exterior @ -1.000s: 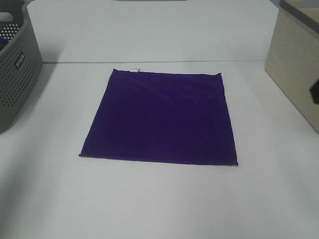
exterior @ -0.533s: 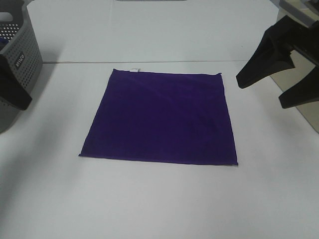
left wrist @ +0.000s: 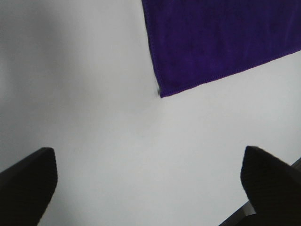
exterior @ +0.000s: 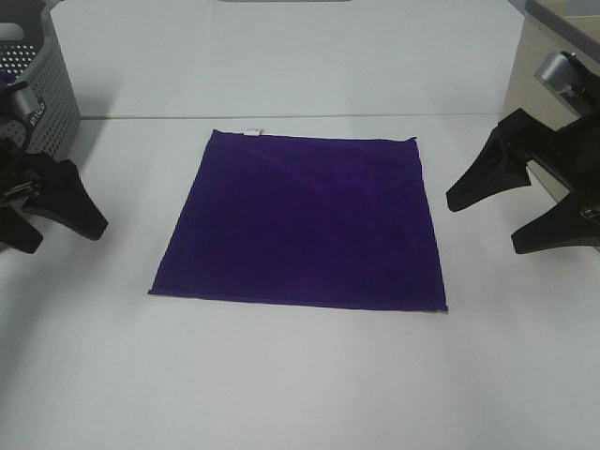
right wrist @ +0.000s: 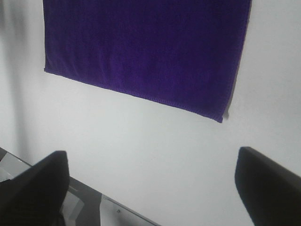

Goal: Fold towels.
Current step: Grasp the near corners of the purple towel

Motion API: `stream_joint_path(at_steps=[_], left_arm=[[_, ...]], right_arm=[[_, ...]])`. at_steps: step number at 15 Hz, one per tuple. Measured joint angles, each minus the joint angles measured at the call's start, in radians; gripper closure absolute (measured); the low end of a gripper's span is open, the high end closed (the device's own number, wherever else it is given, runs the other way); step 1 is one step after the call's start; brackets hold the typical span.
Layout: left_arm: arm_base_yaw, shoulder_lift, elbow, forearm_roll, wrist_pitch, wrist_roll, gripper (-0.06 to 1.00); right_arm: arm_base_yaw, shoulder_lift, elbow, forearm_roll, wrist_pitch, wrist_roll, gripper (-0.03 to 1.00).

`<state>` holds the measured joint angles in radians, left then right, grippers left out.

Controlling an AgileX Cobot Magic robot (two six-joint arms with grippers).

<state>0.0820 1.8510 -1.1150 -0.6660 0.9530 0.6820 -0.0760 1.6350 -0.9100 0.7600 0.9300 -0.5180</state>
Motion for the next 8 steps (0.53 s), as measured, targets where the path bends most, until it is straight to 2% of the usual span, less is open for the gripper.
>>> stream_joint_path(at_steps=[5, 6, 8], left_arm=[[0.0, 0.134, -0.059, -0.127, -0.017, 0.067, -0.05], [0.0, 0.169, -0.06, -0.164, -0.013, 0.109, -0.05], [0.0, 0.194, -0.061, -0.189, -0.016, 0.135, -0.05]], right_arm=[[0.0, 0.196, -0.046, 0.037, -0.053, -0.06, 0.05], [0.0, 0.253, -0.068, 0.038, -0.061, -0.068, 0.05], [0.0, 0.296, -0.087, 0.038, -0.076, -0.073, 0.05]])
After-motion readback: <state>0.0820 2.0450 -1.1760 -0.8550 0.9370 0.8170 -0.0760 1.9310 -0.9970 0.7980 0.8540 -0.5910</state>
